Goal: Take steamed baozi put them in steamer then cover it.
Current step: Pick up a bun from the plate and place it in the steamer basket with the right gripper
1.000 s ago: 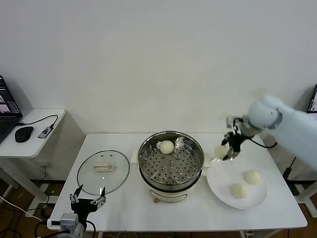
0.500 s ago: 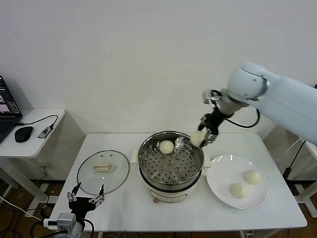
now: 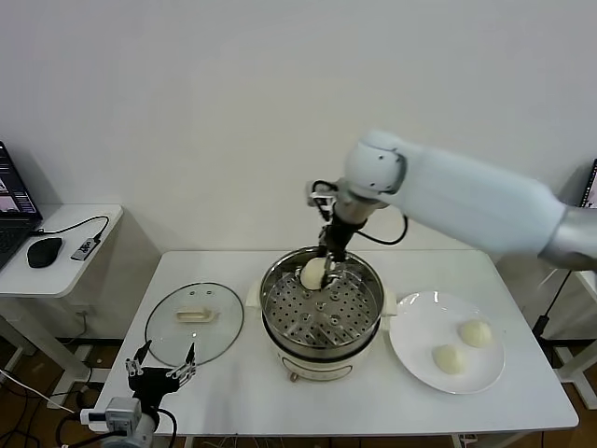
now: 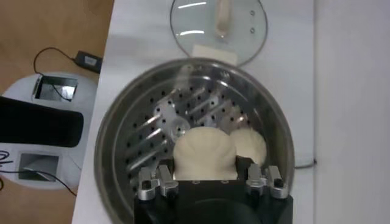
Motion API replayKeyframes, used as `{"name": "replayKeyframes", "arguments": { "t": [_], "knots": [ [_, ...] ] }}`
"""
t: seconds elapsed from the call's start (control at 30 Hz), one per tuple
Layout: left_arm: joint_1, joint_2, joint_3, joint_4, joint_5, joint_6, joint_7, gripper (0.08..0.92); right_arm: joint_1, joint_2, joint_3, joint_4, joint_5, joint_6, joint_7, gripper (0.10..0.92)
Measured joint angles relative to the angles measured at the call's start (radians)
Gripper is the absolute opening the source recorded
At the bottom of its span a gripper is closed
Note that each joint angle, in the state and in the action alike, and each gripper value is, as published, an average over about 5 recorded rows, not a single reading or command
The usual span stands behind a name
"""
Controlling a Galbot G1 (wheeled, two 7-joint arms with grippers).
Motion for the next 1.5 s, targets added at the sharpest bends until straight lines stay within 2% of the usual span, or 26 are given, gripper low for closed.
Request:
{"name": "replayKeyframes", "arguments": {
  "t": [0.5, 1.1, 1.37, 1.5],
  "knots": [
    [-0.013, -0.004, 0.004, 0.024, -0.004, 0.001, 0.001, 0.823, -0.12, 0.115, 0.011, -0.107, -0.065, 0.0, 0.029, 0.611],
    [-0.023, -0.011, 0.01, 0.042, -0.004, 0.0, 0.002, 0.823, -0.183, 0.17, 0.039, -0.168, -0.101, 0.008, 0.047, 0.619],
    [-0.025, -0.012, 0.012, 0.047, -0.003, 0.0, 0.003, 0.823, -0.185, 0.164, 0.052, -0.16, -0.099, 0.008, 0.054, 0.799],
    [-0.027, -0.012, 0.014, 0.047, -0.002, 0.0, 0.004, 0.823, -0.173, 0.146, 0.06, -0.142, -0.096, 0.007, 0.05, 0.821]
  ]
}}
